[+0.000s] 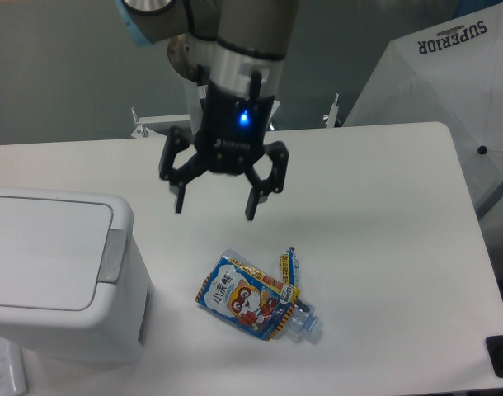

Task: Open the trash can
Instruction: 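Move the open gripper down toward the white trash can lid, then lower the gripper finger onto the lid's edge beside the hinge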

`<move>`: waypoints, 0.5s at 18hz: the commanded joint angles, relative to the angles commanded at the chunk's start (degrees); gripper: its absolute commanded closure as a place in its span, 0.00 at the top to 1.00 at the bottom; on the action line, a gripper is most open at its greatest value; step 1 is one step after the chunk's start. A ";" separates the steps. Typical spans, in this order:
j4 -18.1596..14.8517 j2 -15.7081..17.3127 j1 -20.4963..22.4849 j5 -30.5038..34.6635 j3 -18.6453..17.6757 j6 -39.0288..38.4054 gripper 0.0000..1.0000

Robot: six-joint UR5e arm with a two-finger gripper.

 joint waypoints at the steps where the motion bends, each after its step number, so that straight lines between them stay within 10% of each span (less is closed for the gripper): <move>1: 0.96 -0.61 -0.87 0.00 -0.09 -2.02 1.00; 9: 4.40 -3.16 -3.87 0.26 -1.41 -5.73 1.00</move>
